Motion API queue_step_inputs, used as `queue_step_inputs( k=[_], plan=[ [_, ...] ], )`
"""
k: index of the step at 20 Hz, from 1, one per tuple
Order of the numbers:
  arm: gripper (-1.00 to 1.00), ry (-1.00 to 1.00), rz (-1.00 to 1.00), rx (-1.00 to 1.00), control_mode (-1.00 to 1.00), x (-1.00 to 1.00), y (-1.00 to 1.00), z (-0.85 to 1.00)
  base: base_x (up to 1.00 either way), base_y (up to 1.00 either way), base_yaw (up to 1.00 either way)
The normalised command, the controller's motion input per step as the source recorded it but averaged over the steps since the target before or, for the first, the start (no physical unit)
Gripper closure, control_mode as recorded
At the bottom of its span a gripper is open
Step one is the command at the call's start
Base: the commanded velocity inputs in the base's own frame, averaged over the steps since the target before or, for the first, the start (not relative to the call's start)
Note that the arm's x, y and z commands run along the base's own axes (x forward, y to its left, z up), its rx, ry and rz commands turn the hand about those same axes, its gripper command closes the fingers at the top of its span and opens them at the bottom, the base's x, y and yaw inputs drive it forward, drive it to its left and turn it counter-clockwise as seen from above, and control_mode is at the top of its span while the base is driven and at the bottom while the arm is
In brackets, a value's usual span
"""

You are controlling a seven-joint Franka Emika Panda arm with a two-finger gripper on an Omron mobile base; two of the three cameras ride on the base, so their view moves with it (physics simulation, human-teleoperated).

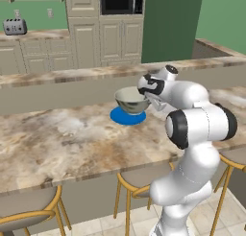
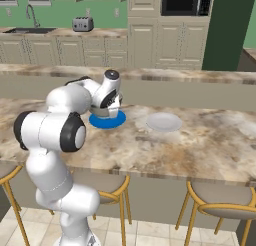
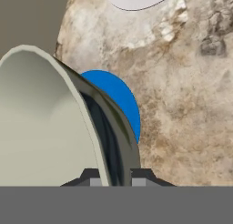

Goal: Move the bowls from the cabinet to the plates on the dining table.

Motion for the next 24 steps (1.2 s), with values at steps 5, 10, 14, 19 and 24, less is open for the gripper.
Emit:
queue_step_inputs(
  k=[5,10,14,19,24],
  plan=[
    [1.0,0.0,0.0,0.0,-1.0,0.27,0.0,-0.29,0.0,0.0,0.0],
    [1.0,0.0,0.0,0.0,-1.0,0.25,0.08,-0.15,0.0,0.0,0.0],
    [1.0,0.0,0.0,0.0,-1.0,0.31,0.09,-0.06,0.0,0.0,0.0],
    [1.0,0.0,0.0,0.0,-1.0,0.24,0.0,-0.2,0.0,0.0,0.0],
    [1.0,0.0,0.0,0.0,-1.0,0.17,0.0,-0.3,0.0,0.0,0.0]
  ],
)
